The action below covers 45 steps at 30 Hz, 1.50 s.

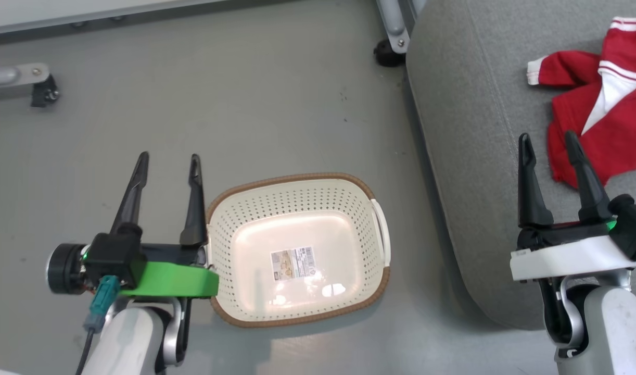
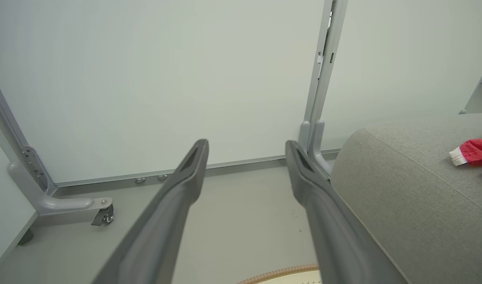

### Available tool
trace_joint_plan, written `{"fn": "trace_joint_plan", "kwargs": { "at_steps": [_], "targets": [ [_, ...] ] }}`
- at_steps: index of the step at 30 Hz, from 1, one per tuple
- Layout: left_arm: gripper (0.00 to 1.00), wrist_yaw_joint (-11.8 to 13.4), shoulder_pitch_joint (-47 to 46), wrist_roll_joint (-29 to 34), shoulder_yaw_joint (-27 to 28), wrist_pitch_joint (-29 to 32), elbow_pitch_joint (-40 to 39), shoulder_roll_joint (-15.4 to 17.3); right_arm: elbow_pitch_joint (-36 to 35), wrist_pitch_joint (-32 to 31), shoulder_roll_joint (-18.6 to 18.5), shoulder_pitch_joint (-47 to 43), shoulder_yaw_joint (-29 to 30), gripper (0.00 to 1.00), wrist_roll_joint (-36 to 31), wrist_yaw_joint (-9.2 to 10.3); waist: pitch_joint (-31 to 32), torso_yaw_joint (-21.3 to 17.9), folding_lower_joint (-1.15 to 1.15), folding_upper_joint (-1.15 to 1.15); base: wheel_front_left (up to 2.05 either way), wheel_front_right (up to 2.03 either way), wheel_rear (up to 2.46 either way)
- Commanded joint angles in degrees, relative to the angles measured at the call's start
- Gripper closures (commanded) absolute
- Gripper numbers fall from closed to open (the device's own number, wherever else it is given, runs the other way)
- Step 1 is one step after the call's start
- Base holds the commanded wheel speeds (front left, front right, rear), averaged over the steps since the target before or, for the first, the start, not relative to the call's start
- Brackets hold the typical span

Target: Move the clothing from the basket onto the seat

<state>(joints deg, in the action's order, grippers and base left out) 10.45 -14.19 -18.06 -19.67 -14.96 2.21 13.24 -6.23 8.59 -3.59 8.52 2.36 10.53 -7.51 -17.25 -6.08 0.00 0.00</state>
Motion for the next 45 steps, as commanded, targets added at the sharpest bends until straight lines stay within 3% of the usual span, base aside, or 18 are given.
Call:
{"fn": "trace_joint_plan", "kwargs": {
  "at_steps": [1, 7, 24, 31, 45],
  "targets": [
    [0.0, 0.42, 1.43, -0.23, 0.99, -0.24, 0.11, 0.17, -0.79, -0.36, 0.16, -1.32, -0.25, 0.0, -0.36, 0.04, 2.69, 2.64, 0.0, 0.0, 0.0, 0.0, 0.0],
    [0.0, 0.35, 6.16, -0.58, 5.31, -0.25, -0.04, -0.47, -2.58, -1.91, 0.46, -4.87, -0.84, 0.0, -1.13, 0.04, 5.85, 4.37, 0.0, 0.0, 0.0, 0.0, 0.0],
    [0.0, -4.52, 16.2, 3.13, 10.14, -0.25, 1.08, -4.79, -2.99, -5.0, 0.64, -13.38, -2.51, 0.0, -0.22, 0.04, 12.9, 5.18, 0.0, 0.0, 0.0, 0.0, 0.0],
    [0.0, -6.26, 17.65, 4.73, 11.43, -0.25, 3.35, -5.68, -3.24, -5.48, 0.64, -15.03, -2.6, 0.0, 0.12, 0.03, 14.28, 5.17, 0.0, 0.0, 0.0, 0.0, 0.0],
    [0.0, -7.36, 17.39, 6.68, 12.45, -0.25, 6.6, -6.8, -3.52, -6.28, 0.64, -15.59, -3.16, 0.0, -0.1, 0.03, 15.19, 5.41, 0.0, 0.0, 0.0, 0.0, 0.0]
  ]
}}
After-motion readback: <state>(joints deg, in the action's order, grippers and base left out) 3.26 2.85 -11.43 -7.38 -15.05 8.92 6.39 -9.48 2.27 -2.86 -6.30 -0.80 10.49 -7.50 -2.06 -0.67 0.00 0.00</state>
